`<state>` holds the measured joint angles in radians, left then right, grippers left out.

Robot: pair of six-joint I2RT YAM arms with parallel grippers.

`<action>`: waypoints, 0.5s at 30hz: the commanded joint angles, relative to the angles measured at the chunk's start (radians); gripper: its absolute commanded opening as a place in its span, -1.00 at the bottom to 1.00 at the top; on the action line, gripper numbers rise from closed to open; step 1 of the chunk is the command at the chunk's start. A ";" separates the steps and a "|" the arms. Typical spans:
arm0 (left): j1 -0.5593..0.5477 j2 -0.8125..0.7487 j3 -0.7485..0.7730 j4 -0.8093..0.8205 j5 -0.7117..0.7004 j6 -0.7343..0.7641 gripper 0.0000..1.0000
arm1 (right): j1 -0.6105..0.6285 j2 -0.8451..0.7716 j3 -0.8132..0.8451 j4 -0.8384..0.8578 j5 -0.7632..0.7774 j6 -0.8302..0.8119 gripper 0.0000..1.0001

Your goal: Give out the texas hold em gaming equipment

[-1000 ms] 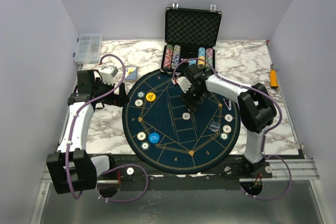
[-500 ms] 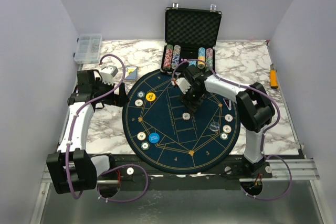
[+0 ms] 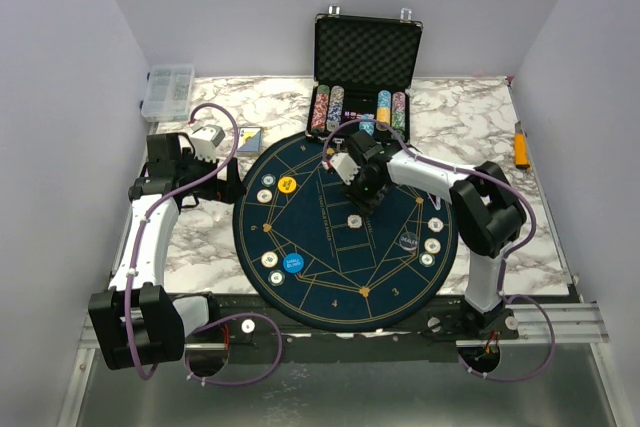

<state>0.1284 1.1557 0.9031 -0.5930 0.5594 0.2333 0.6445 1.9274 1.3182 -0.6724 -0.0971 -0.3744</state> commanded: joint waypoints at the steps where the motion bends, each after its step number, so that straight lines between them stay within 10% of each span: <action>1: -0.005 -0.020 0.016 0.001 -0.001 0.005 0.97 | 0.015 0.041 -0.017 -0.025 -0.027 0.006 -0.47; 15: 0.025 0.010 0.045 -0.012 0.022 -0.020 0.97 | 0.053 -0.062 0.168 -0.113 -0.097 0.020 -0.60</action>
<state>0.1291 1.1561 0.9039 -0.5938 0.5598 0.2317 0.6559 1.9194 1.4605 -0.7567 -0.1349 -0.3622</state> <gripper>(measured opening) 0.985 0.416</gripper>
